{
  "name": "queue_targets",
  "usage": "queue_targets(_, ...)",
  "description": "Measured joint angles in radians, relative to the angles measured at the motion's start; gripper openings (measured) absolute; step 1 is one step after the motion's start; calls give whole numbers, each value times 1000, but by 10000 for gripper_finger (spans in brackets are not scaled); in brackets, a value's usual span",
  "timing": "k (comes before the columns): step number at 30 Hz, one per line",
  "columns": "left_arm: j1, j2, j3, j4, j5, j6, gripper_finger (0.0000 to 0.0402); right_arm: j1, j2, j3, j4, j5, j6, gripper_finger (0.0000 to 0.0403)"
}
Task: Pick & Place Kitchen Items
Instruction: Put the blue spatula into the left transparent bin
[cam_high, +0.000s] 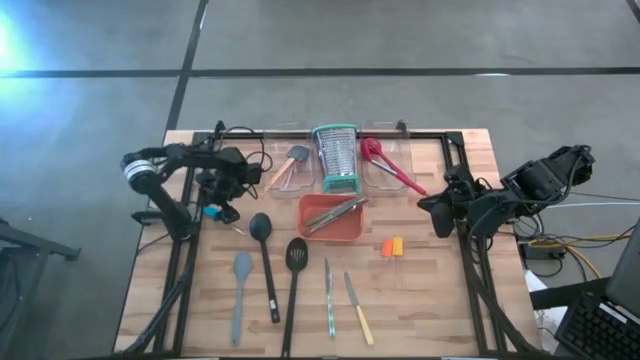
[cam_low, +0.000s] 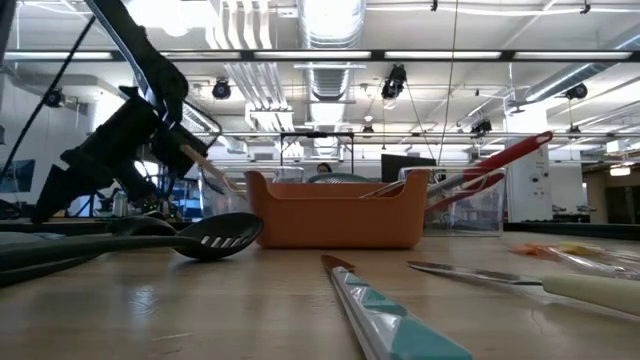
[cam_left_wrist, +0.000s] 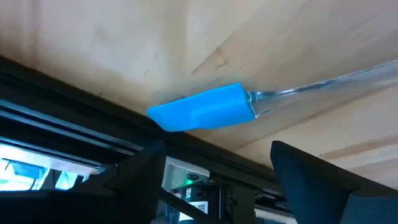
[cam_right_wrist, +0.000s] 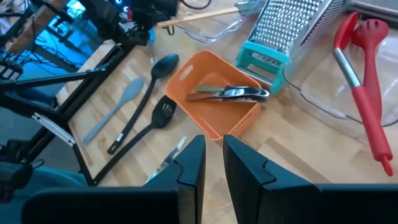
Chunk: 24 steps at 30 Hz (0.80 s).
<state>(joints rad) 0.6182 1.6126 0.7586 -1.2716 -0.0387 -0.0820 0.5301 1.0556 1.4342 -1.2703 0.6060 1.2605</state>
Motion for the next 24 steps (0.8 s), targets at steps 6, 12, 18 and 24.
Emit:
queue_targets(6, -5, 88, -20, 84, 11, 3, 293, 0, -2, 0, 2, -29, -34, 52)
queue_targets(12, -10, 114, -29, 116, 32, 2, 293, 0, -8, 0, 6, -64, -57, 52)
queue_targets(18, -19, 71, -8, 140, 4, 35, 293, 0, -10, 0, 6, -63, -79, 52)
queue_targets(24, -41, 65, 3, 157, -31, 103, 289, 0, -15, -1, 23, -64, -94, 52)
